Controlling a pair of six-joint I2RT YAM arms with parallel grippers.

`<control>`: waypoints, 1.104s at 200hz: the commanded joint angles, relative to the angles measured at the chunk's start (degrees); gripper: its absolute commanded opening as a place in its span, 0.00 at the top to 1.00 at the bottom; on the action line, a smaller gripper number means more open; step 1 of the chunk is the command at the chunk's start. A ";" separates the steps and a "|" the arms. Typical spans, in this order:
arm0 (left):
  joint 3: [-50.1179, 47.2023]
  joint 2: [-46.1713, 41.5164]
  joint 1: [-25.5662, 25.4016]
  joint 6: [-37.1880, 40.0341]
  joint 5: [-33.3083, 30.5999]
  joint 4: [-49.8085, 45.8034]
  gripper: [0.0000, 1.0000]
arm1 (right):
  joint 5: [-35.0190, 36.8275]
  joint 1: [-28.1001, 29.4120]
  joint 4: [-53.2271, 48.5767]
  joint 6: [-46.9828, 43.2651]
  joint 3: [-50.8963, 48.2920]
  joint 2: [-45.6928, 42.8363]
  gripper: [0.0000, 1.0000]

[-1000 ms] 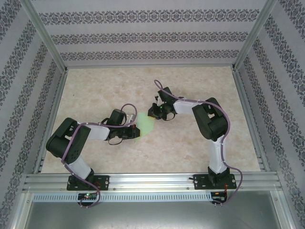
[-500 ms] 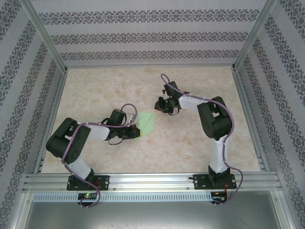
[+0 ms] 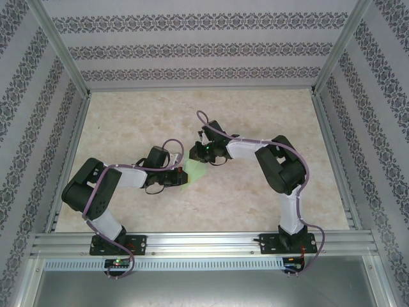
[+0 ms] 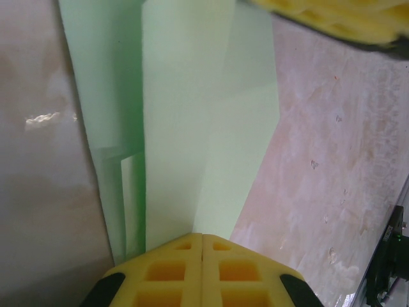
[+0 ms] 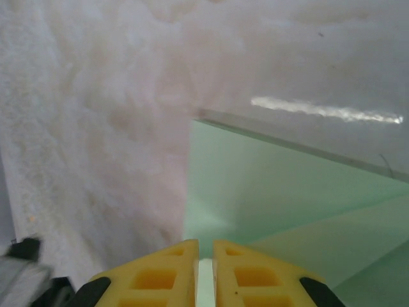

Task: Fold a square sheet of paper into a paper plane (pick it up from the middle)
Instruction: Fourth fold the wing at the center of the table.

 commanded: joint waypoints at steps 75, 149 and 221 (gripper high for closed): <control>1.60 -4.96 -0.46 -0.19 -3.34 -12.85 1.00 | 1.14 0.12 3.83 1.21 -4.18 2.96 0.87; 10.32 -3.15 -0.44 0.10 -0.22 -13.32 0.90 | 0.56 0.31 4.08 1.38 -4.12 3.15 0.87; 7.50 1.16 -0.58 4.38 1.17 -17.48 0.85 | 1.43 0.39 3.38 1.76 -4.14 3.57 0.87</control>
